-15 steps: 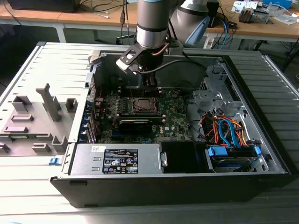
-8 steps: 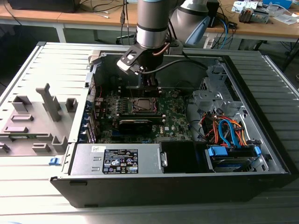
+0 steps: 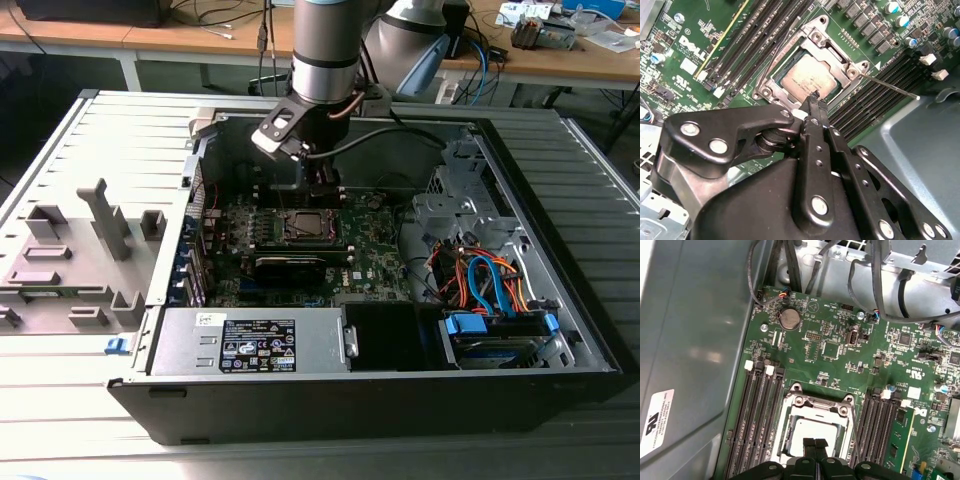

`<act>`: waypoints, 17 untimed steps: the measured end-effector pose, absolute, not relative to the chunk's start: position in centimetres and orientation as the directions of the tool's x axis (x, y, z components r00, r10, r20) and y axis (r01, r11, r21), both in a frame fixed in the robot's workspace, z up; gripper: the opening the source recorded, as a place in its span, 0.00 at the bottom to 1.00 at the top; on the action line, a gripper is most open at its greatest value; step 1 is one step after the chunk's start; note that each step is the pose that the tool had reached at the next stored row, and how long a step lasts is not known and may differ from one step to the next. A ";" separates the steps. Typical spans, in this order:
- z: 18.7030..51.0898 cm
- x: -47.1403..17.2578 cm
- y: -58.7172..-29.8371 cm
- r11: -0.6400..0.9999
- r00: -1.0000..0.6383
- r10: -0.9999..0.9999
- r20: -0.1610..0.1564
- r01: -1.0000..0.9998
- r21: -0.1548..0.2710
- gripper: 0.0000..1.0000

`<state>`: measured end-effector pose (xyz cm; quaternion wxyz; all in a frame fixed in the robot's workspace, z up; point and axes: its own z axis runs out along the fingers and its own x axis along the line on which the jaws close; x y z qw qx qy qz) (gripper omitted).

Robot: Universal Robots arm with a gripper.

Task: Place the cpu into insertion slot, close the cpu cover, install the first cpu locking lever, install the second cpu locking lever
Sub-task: 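Install the second cpu locking lever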

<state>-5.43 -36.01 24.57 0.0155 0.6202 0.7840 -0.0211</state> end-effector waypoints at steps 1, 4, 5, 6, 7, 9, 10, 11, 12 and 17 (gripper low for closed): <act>24.6 -5.4 -36.0 0.234 -0.234 0.971 -0.050 0.972 -0.014 0.11; 24.6 -5.4 -36.0 0.242 -0.242 0.969 -0.050 0.970 -0.014 0.11; 24.6 -5.4 -36.0 0.244 -0.245 0.968 -0.050 0.970 -0.014 0.11; 24.6 -5.4 -36.0 0.248 -0.248 0.967 -0.050 0.969 -0.014 0.11; 24.6 -5.4 -36.0 0.251 -0.251 0.967 -0.050 0.968 -0.014 0.11; 24.6 -5.4 -36.0 0.257 -0.258 0.965 -0.050 0.966 -0.014 0.11; 24.6 -5.4 -36.0 0.260 -0.260 0.964 -0.050 0.966 -0.014 0.11; 24.6 -5.4 -36.0 0.264 -0.264 0.963 -0.050 0.965 -0.014 0.11; 24.6 -5.4 -36.0 0.269 -0.269 0.962 -0.050 0.963 -0.014 0.11; 24.6 -5.4 -36.0 0.288 -0.288 0.956 -0.050 0.958 -0.014 0.11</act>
